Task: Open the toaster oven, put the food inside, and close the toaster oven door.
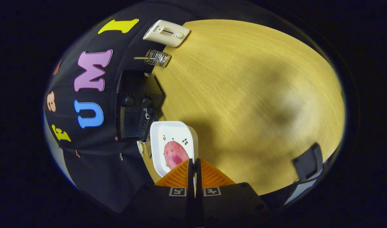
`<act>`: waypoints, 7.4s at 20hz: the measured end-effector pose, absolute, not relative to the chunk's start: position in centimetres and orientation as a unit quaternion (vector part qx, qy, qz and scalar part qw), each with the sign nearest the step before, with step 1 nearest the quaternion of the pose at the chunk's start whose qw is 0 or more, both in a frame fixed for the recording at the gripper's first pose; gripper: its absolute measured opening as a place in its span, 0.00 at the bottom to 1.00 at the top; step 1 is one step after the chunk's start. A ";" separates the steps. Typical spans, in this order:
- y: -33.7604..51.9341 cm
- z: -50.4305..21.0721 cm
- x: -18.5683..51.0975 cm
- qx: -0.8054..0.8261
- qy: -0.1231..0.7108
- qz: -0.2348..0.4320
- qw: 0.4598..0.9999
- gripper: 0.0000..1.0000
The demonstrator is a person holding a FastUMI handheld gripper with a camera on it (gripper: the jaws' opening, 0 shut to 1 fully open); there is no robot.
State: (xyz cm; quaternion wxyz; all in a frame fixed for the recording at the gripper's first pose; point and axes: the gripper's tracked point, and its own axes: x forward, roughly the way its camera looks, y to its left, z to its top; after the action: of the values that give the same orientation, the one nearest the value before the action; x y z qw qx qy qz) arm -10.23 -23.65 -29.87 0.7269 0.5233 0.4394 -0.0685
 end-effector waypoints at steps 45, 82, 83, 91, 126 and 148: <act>0.6 -30.5 20.1 0.711 0.175 -0.179 0.657 0.95; 0.1 -41.5 6.5 0.006 0.479 -0.072 0.875 0.98; 0.2 -41.4 6.4 0.005 0.478 -0.073 0.876 0.97; 0.4 -39.5 5.9 0.014 0.450 -0.057 0.891 0.98; -9.2 -1.3 -2.1 -0.012 0.012 -0.084 0.996 0.98; -14.9 1.5 -10.5 -0.025 -0.014 -0.088 0.996 0.97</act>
State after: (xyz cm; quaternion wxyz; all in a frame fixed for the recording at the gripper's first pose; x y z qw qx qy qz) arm -10.49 -14.88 1.54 0.9957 -0.0247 -0.0137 -0.0878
